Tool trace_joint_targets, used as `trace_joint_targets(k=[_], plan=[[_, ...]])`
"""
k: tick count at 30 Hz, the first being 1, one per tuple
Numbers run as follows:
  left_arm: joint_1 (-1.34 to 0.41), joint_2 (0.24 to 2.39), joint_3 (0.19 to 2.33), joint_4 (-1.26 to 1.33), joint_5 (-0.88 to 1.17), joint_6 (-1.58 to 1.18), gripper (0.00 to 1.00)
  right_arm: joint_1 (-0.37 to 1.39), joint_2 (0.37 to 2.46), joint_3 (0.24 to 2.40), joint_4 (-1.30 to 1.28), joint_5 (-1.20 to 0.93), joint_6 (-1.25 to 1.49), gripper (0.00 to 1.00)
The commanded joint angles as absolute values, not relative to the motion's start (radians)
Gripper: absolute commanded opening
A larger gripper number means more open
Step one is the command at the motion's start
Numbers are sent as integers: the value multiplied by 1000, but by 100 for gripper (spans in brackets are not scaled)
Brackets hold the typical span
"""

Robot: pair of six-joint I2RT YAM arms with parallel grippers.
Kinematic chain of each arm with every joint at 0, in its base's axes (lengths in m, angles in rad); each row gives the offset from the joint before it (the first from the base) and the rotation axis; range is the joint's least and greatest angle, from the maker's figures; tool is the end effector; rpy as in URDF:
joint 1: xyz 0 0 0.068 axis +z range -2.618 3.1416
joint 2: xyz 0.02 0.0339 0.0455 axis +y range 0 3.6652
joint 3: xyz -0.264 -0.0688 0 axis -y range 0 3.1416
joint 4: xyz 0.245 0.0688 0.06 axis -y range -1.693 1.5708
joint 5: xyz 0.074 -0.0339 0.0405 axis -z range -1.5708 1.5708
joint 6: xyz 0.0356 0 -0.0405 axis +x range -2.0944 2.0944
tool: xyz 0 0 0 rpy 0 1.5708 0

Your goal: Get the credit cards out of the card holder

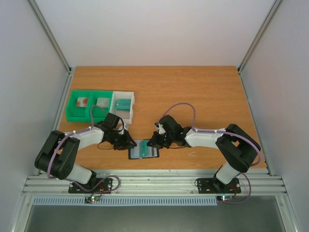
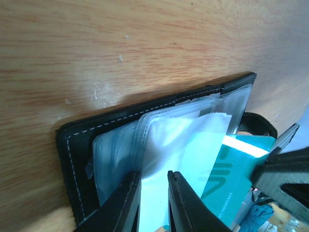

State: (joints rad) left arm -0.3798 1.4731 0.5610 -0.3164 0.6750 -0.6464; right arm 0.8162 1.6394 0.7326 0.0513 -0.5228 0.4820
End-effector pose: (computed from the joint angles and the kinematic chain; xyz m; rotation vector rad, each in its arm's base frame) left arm 0.2015 -0.1044 0.1233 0.2099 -2.8818 1.1265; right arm 0.1960 0.2345 0.1418 -0.6993 2.5589 1.1588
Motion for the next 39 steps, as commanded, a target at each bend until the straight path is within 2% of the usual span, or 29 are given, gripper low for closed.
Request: trace_joint_targets(k=[1, 7, 14, 19, 26, 34, 35, 39], plan=[[-390, 1462, 518, -280, 659, -700, 20, 811, 1551, 714, 24, -459, 490, 1], [-390, 1325, 531, -268, 676, -782, 30, 811, 1444, 722, -61, -390, 498, 1], [-390, 1163, 511, -191, 717, -906, 49, 811, 1345, 722, -78, -364, 524, 1], [-390, 1084, 420, 66, 765, -1036, 55, 811, 1276, 719, -46, -367, 559, 1], [-390, 1062, 338, 382, 837, -1226, 54, 811, 1223, 722, -3, -386, 593, 1], [-390, 1069, 304, 589, 876, -1333, 49, 811, 1211, 713, 62, -417, 610, 1], [-390, 1071, 303, 600, 880, -1340, 48, 811, 1211, 712, 68, -420, 610, 1], [-390, 1091, 298, 682, 895, -1377, 26, 811, 1215, 704, 88, -431, 622, 1]])
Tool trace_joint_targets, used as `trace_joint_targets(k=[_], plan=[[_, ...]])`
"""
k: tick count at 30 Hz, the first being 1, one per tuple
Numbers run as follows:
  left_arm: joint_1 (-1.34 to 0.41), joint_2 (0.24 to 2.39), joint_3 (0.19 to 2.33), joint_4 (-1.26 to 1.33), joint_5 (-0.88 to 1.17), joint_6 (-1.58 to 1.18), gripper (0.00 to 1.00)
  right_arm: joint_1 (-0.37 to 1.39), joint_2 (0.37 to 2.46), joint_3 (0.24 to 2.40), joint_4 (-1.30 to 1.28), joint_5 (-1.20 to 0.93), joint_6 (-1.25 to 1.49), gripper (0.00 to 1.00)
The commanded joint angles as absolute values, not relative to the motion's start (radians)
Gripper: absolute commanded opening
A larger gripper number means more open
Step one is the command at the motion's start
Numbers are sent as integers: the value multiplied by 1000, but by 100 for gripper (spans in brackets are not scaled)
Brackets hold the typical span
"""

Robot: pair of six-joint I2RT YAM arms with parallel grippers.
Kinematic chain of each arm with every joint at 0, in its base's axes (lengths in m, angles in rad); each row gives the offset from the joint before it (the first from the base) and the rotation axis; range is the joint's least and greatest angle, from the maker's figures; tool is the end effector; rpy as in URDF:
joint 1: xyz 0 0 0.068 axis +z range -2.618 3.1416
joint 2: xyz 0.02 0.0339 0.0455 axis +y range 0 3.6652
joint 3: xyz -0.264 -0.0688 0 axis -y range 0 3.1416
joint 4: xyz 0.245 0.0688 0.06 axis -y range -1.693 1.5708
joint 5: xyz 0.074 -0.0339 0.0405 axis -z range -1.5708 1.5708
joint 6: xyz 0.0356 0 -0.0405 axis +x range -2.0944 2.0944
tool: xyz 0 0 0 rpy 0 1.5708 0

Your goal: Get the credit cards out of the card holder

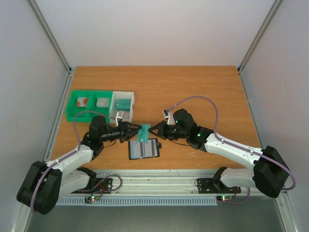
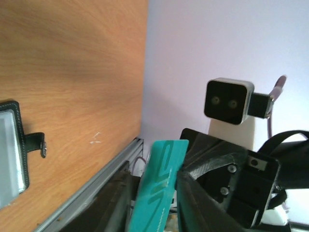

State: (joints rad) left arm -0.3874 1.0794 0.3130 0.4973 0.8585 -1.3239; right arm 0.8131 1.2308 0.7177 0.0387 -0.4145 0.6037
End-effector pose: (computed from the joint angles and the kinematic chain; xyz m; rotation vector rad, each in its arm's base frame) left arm 0.1818 -0.1033 0.1937 -0.2980 2.2300 -1.8592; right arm 0.1749 0.2058 0.2457 -0.5218 2.2048 1.2517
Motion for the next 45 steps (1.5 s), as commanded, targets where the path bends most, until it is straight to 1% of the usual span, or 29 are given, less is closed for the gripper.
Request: trace_joint_targets(k=[1, 4, 5, 9, 12, 14, 16, 18, 19, 20, 24, 26, 31, 37, 42, 45], plan=[[-390, 1096, 297, 701, 898, -1386, 20, 811, 1220, 704, 89, -434, 623, 1], [-390, 1106, 297, 737, 907, -1408, 2, 811, 1233, 700, 97, -449, 621, 1], [-390, 1111, 301, 739, 915, -1407, 1, 811, 1235, 700, 89, -452, 614, 1], [-390, 1134, 316, 749, 955, -1393, 1, 811, 1221, 704, 18, -446, 546, 7], [-390, 1139, 329, 736, 980, -1384, 1, 811, 1185, 736, -105, -427, 449, 16], [-390, 1131, 344, 700, 1005, -1361, 0, 809, 1166, 784, -212, -422, 369, 22], [-390, 1112, 362, 645, 1037, -1334, 0, 808, 1146, 846, -321, -415, 291, 26], [-390, 1081, 394, 539, 1068, -1275, 0, 808, 1126, 900, -414, -414, 214, 29], [-390, 1058, 414, 458, 1082, -1233, 1, 807, 1119, 929, -462, -414, 178, 30], [-390, 1035, 448, 323, 1091, -1194, 0, 806, 1113, 962, -512, -418, 142, 30], [-390, 951, 582, -161, 1077, -871, 0, 799, 1120, 1065, -668, -417, 32, 32], [-390, 949, 631, -284, 1101, -761, 1, 798, 1118, 1081, -680, -429, 17, 32], [-390, 913, 669, -301, 1176, -729, 0, 796, 1181, 1153, -710, -594, -69, 37], [-391, 918, 741, -385, 1234, -657, 0, 796, 1239, 1152, -633, -747, -46, 38], [-392, 939, 774, -473, 1245, -566, 0, 796, 1267, 1140, -577, -804, -16, 34], [-392, 936, 771, -475, 1256, -559, 0, 796, 1273, 1137, -564, -822, -13, 29]])
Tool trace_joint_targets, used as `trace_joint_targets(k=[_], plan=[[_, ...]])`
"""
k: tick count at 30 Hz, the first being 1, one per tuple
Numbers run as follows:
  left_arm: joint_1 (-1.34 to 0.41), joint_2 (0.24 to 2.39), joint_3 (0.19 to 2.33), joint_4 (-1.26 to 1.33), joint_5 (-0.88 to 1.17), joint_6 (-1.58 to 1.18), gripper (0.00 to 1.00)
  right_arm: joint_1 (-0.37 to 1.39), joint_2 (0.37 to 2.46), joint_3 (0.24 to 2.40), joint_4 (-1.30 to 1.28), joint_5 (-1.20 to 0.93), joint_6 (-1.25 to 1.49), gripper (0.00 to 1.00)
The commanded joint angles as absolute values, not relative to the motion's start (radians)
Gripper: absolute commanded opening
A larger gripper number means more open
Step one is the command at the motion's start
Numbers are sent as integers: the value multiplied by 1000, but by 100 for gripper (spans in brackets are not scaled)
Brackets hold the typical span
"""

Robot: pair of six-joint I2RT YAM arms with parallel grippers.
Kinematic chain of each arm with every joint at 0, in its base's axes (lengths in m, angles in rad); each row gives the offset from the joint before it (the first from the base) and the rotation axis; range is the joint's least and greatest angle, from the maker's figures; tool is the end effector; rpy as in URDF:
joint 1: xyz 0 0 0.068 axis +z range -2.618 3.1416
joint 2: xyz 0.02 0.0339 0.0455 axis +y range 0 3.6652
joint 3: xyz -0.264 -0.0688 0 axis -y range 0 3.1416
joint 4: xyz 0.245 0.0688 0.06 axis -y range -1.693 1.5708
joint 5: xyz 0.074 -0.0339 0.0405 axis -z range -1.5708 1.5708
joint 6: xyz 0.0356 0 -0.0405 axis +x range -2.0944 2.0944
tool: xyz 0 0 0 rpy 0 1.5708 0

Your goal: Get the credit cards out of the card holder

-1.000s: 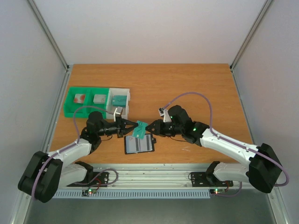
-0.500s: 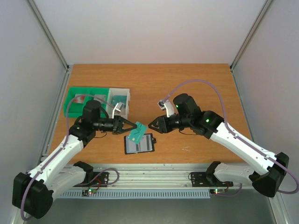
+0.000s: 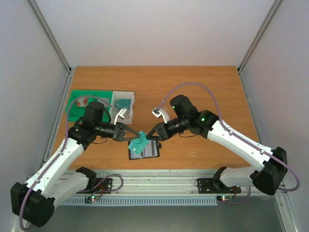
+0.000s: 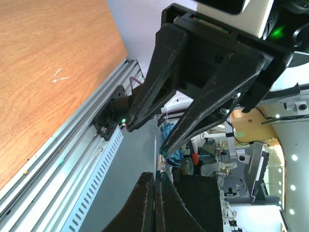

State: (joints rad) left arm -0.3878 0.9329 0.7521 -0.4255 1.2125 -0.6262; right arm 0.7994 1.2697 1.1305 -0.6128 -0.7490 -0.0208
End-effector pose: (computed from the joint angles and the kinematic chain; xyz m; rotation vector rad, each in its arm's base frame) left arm 0.1593 -0.1011 0.2913 0.5233 2.2455 -1.8646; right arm 0.1679 0.2074 0.3227 -1.3140 2.0099 1.2506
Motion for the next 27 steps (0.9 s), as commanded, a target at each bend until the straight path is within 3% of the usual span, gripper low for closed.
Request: trace_joint_targets(k=[1, 6, 14, 18, 23, 25, 27], plan=[[-391, 937, 772, -479, 1260, -557, 0, 796, 1277, 1136, -561, -829, -12, 26], [-391, 939, 775, -500, 1267, -535, 1, 796, 1293, 1123, -534, -865, -6, 16], [-391, 931, 773, -488, 1282, -536, 1, 796, 1311, 1126, -528, -915, -9, 15], [-391, 931, 775, -492, 1275, -537, 0, 796, 1307, 1121, -517, -911, -4, 1], [-392, 924, 785, -499, 1219, -546, 2, 795, 1293, 1091, -472, -887, 61, 1], [-391, 920, 792, -481, 1189, -561, 9, 795, 1287, 1067, -425, -881, 105, 1], [-392, 910, 806, -478, 1122, -600, 34, 793, 1277, 1042, -374, -869, 157, 1]])
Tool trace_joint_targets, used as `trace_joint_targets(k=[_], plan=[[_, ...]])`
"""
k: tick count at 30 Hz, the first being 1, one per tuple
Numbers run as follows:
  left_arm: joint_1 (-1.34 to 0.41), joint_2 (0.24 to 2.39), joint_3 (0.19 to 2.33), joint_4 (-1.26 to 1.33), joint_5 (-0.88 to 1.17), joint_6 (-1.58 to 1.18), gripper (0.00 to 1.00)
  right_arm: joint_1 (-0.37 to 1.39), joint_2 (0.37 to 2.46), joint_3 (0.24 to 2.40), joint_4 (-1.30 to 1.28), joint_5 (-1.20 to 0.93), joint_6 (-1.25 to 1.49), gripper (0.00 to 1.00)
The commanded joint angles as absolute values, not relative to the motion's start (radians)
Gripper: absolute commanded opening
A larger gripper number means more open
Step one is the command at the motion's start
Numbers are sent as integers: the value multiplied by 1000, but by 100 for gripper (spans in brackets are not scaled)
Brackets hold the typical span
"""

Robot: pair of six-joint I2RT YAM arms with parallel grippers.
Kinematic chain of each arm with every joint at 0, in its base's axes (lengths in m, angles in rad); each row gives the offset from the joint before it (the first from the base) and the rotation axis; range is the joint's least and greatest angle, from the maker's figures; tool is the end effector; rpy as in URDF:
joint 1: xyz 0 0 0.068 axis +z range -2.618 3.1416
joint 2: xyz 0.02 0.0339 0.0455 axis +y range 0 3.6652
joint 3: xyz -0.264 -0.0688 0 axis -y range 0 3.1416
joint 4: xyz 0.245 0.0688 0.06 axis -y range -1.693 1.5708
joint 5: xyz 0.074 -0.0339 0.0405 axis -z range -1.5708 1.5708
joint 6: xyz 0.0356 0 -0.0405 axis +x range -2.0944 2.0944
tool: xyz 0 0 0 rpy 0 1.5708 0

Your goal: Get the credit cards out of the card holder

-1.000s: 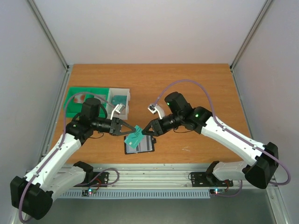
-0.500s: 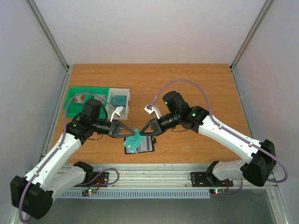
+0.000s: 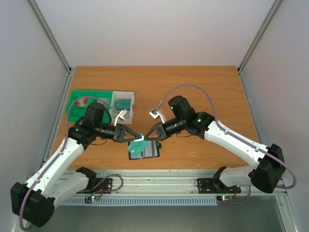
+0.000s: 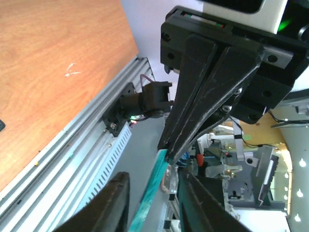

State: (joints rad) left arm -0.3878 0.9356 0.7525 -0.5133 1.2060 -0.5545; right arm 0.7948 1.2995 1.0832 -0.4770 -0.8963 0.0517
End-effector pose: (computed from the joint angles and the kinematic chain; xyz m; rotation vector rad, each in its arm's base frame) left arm 0.1556 -0.0995 0.2848 0.5307 2.2872 -1.8454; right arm 0.1731 0.2161 0.3124 -1.3160 1.9509 1.4487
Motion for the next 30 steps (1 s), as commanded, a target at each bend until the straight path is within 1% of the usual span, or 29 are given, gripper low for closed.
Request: trace_joint_targets(k=[1, 3, 6, 8, 11, 16, 19, 25, 28, 30], plan=[[-391, 901, 816, -485, 1080, -613, 40, 791, 1269, 1023, -345, -855, 186, 1], [-392, 880, 821, -450, 1019, -664, 42, 783, 1248, 992, -277, -824, 253, 1], [-391, 839, 828, -462, 866, -750, 43, 765, 1213, 956, -192, -752, 347, 1], [-391, 817, 829, -469, 795, -779, 48, 757, 1192, 935, -140, -689, 402, 1], [-391, 776, 806, -445, 722, -837, 51, 758, 1154, 923, -112, -584, 451, 1], [-391, 713, 732, -344, 683, -956, 58, 757, 1111, 915, -62, -463, 516, 1], [-391, 677, 671, -220, 680, -1051, 60, 757, 1103, 903, -10, -428, 567, 1], [-392, 652, 615, -108, 655, -1167, 58, 757, 1123, 887, 90, -425, 643, 1], [-392, 654, 598, -53, 657, -1204, 52, 758, 1121, 858, 128, -412, 677, 1], [-393, 658, 593, -36, 655, -1221, 47, 757, 1115, 849, 132, -405, 682, 1]])
